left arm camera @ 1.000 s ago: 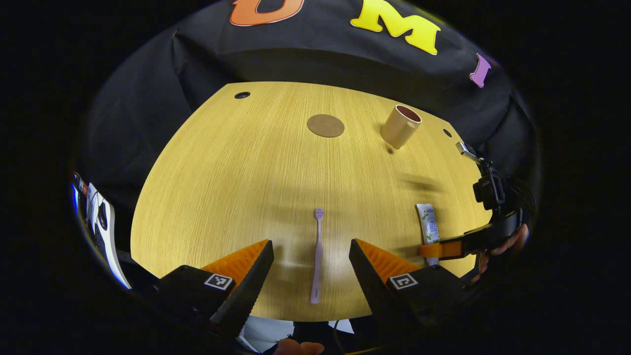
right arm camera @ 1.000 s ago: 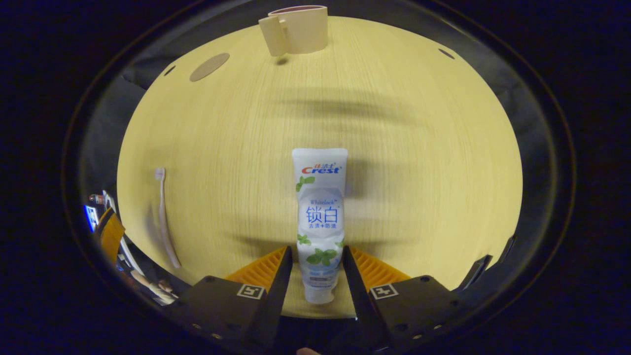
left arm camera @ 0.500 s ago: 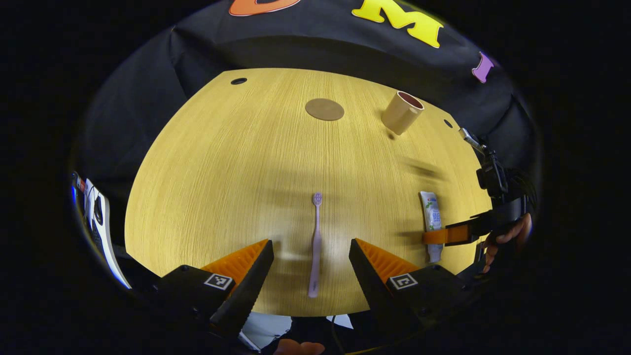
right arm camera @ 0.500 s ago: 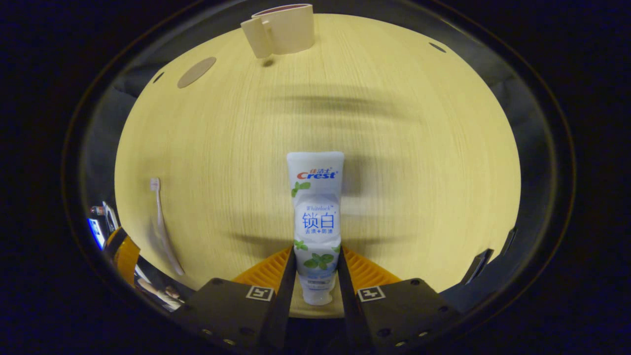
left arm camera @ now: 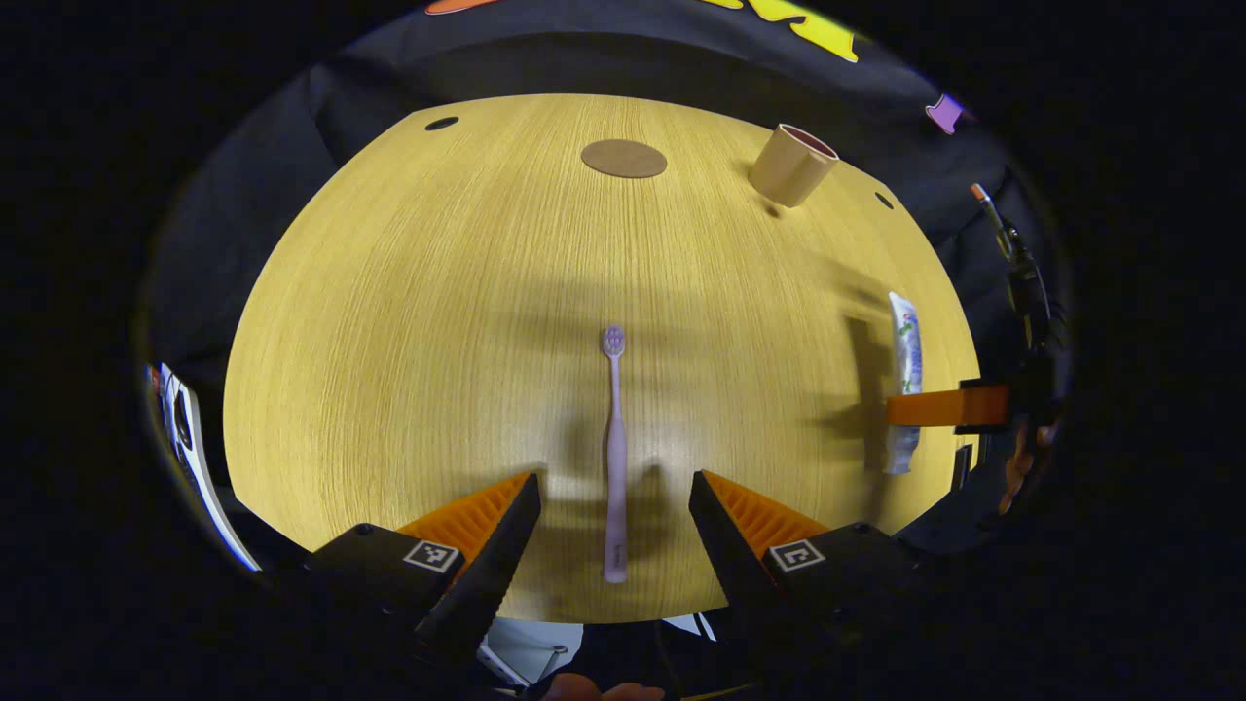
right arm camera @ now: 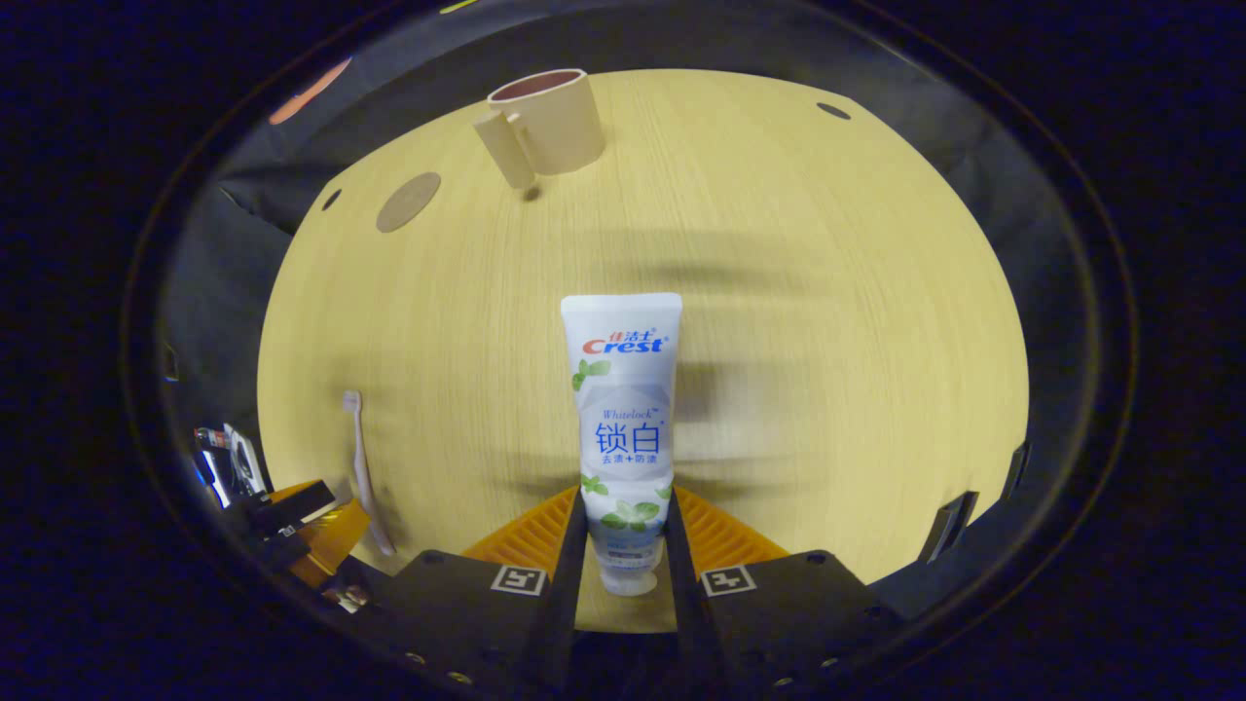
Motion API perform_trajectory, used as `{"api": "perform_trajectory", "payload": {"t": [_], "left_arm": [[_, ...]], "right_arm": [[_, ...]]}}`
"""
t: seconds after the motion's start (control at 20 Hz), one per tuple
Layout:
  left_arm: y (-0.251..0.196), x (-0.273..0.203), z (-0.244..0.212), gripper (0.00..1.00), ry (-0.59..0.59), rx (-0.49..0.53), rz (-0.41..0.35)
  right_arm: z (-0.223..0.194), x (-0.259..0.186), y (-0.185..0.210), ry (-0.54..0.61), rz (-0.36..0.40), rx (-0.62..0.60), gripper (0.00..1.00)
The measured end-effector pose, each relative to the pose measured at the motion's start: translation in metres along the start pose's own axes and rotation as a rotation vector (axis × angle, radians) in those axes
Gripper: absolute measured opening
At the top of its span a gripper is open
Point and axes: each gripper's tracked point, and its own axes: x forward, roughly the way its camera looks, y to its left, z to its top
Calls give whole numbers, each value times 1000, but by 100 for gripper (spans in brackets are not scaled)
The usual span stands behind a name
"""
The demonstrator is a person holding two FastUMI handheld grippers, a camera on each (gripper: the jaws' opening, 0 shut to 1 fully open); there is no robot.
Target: Put the toothbrush and toothpaste on the desktop into the cup, then pick up the cup and place it on the coaster on the desktop.
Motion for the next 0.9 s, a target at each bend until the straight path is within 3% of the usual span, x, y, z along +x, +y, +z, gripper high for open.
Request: {"api": "perform_trajectory", "payload": {"t": [0.2, 0.7, 0.75, 0.85, 0.9], "left_arm": [[1, 12, 6, 100, 9, 3, 25], [-8, 13, 48, 81, 72, 26, 86], [-10, 10, 55, 84, 73, 19, 86], [-15, 6, 70, 67, 77, 4, 89], [-16, 3, 79, 65, 79, 7, 96]], "right_arm": [[11, -22, -4, -84, 10, -16, 43], [21, -55, -7, -156, 45, -11, 42], [22, -55, -6, -162, 47, -7, 42], [25, -60, -8, -175, 46, -7, 42], [26, -62, -8, -182, 46, -7, 42]]}}
